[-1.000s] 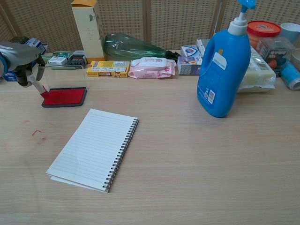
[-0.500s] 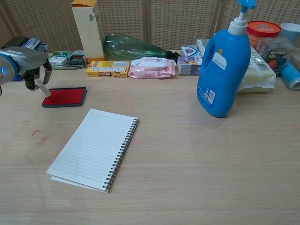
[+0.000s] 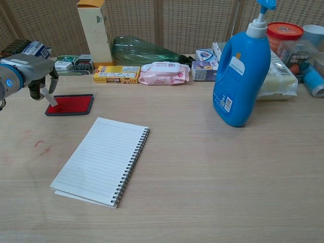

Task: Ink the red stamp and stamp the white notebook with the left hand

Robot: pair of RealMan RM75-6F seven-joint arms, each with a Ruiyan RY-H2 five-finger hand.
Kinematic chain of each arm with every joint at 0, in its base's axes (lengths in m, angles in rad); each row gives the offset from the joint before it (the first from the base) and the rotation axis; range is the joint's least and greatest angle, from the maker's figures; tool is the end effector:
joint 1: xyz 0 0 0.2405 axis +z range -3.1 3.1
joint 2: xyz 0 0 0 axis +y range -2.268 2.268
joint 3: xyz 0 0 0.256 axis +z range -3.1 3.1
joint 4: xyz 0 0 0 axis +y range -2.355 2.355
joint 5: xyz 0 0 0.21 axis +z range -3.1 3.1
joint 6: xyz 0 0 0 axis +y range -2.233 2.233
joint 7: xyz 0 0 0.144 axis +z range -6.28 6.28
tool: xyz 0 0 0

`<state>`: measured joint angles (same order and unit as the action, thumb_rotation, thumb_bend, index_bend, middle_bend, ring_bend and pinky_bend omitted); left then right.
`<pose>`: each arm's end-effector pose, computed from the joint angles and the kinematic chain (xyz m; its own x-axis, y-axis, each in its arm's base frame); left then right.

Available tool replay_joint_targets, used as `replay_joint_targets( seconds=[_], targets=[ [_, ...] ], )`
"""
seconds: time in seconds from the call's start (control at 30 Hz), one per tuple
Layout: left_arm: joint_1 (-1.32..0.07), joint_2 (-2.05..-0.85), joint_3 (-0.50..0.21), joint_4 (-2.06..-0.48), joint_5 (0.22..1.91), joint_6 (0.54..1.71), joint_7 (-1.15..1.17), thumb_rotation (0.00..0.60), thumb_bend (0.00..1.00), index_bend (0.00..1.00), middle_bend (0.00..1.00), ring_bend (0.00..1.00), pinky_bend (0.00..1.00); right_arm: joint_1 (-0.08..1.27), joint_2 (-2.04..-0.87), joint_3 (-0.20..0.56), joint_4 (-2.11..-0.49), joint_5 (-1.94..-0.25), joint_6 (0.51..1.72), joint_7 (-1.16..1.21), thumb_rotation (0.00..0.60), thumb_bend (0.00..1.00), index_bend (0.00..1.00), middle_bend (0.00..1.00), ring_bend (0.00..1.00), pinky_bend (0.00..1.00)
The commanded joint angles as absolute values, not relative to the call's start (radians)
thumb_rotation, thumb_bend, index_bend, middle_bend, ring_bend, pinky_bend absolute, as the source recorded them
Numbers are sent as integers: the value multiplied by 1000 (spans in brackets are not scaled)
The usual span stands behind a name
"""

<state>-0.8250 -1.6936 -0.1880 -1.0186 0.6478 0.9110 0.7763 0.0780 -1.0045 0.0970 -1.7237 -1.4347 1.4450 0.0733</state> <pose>-0.2361 0.4118 -0.0079 0.7259 0.2837 0.6266 0.6584 -0.0227 -0.7524 -0.3038 -0.1872 0.1893 0.3196 0.0048 0.9475 -0.9465 0.0486 0.3190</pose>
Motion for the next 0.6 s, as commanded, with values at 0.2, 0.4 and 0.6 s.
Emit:
replay_joint_targets(
  seconds=[0.2,0.4,0.6],
  targets=[
    [-818,-1712,-187,-988,653,896,761,600,364,615,1000,1000,1000,77,-1006,97,-1726,-1434,1447,71,522,0,28,0,0,0],
    [-818,-1717,-191,-981,671,902,754,600,363,615,1000,1000,1000,78,-1006,96,-1726,-1435,1446,70,518,0,28,0,0,0],
    [-820,-1721,-196,-979,692,920,756,600,362,616,1000,1000,1000,78,-1006,95,-1728,-1436,1446,71,519,0,28,0,0,0]
  ],
)
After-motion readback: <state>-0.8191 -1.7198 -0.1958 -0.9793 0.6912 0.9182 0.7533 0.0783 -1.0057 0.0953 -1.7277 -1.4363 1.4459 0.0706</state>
